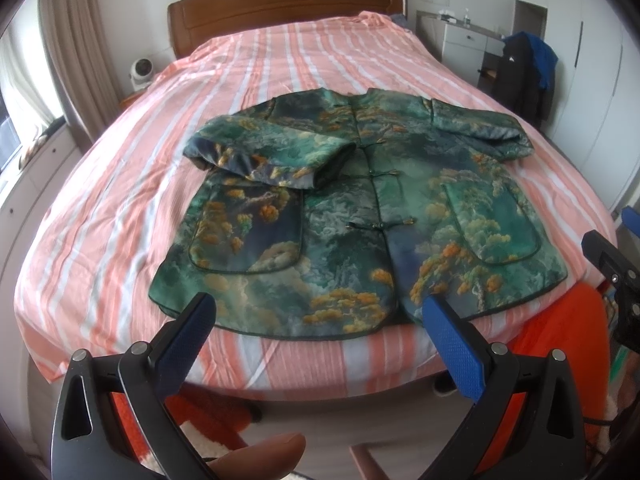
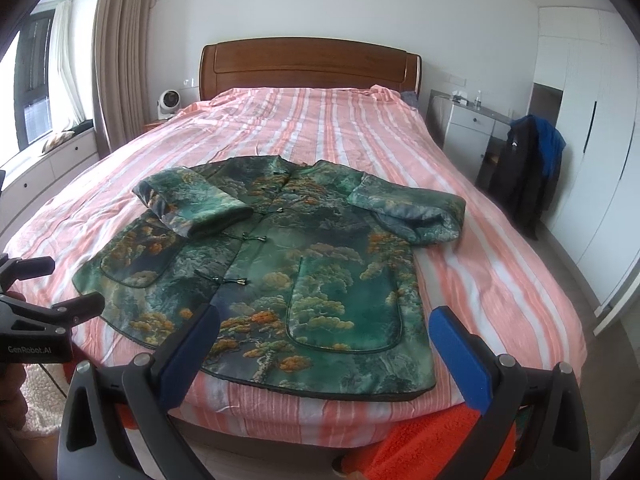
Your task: Fold large clothes
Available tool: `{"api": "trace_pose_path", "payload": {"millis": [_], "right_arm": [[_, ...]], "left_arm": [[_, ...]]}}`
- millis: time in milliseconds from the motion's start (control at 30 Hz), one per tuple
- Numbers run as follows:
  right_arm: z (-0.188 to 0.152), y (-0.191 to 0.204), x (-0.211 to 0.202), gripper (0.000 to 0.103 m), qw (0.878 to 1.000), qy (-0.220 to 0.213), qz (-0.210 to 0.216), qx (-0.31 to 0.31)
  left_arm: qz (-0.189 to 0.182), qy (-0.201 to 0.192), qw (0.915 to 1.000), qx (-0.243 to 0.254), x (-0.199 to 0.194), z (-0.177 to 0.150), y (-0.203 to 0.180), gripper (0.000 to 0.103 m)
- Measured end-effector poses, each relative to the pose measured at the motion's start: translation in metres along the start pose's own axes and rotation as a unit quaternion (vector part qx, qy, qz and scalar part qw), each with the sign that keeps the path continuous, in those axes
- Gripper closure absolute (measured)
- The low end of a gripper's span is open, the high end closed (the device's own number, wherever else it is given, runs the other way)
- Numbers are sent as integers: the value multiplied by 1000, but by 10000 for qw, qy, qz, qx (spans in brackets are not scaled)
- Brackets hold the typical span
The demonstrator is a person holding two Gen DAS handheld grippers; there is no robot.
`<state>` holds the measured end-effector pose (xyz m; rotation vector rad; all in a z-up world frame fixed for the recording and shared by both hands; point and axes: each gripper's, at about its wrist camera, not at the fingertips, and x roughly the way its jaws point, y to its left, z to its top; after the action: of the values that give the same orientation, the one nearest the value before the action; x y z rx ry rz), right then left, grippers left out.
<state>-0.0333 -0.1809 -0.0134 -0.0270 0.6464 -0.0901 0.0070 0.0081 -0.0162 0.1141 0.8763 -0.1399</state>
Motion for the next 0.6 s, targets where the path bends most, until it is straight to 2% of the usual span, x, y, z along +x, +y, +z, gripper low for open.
{"api": "trace_pose_path", "payload": {"millis": [600], "right_arm": [[-5, -4, 7, 0, 9999, 147, -22, 62]], "left_arm": [[-25, 169, 9998, -50, 9, 0, 2, 0]]}}
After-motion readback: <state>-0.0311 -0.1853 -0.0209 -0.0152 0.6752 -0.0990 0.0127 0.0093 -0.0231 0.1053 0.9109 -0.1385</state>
